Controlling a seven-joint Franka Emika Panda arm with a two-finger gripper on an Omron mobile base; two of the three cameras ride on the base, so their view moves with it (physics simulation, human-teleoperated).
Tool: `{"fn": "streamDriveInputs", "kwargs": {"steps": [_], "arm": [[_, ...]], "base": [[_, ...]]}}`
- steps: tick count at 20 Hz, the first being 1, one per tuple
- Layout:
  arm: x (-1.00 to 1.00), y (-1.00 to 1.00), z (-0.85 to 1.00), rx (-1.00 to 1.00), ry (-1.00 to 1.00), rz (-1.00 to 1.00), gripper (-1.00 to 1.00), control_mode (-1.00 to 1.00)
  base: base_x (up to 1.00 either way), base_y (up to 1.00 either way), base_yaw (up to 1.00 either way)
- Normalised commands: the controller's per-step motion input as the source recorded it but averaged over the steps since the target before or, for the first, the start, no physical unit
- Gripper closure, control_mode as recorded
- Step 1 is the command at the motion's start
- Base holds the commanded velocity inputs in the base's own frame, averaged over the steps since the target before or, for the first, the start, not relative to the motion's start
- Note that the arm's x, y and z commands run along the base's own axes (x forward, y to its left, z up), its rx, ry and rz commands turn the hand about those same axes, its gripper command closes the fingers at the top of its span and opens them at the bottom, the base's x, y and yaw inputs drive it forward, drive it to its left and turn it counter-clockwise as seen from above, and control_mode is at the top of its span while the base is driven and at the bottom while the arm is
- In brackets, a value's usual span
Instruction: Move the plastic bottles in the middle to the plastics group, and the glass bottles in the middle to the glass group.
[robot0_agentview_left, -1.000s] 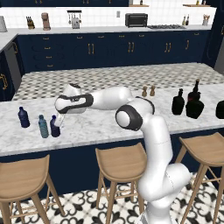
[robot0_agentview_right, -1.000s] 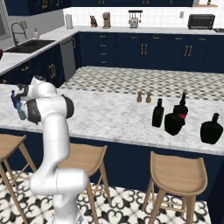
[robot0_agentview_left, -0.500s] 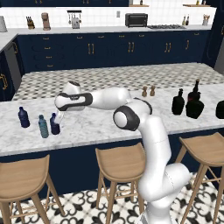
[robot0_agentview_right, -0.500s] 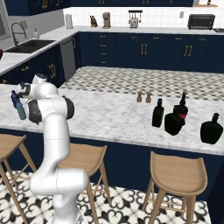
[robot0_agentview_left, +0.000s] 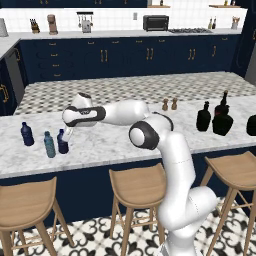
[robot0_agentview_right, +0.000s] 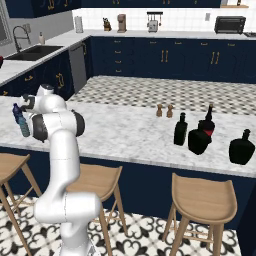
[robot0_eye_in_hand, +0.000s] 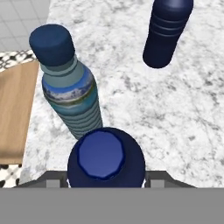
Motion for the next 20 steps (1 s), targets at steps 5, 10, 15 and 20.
{"fn": "streamDriveInputs", "kwargs": {"steps": [5,10,15,20], "arm": [[0.00,0.00,0.00,0.00,0.00,0.00,-1.00,-1.00],[0.00,0.00,0.00,0.00,0.00,0.00,-1.00,-1.00],[0.00,-0.13,0.00,0.01,-0.01,0.00,-1.00,-1.00],[-0.05,-0.43,0.02,0.07,-0.05,0.00,-1.00,-1.00]], "base": [[0.00,0.00,0.00],[0.00,0.00,0.00],[0.00,0.00,0.00],[0.00,0.00,0.00]]}}
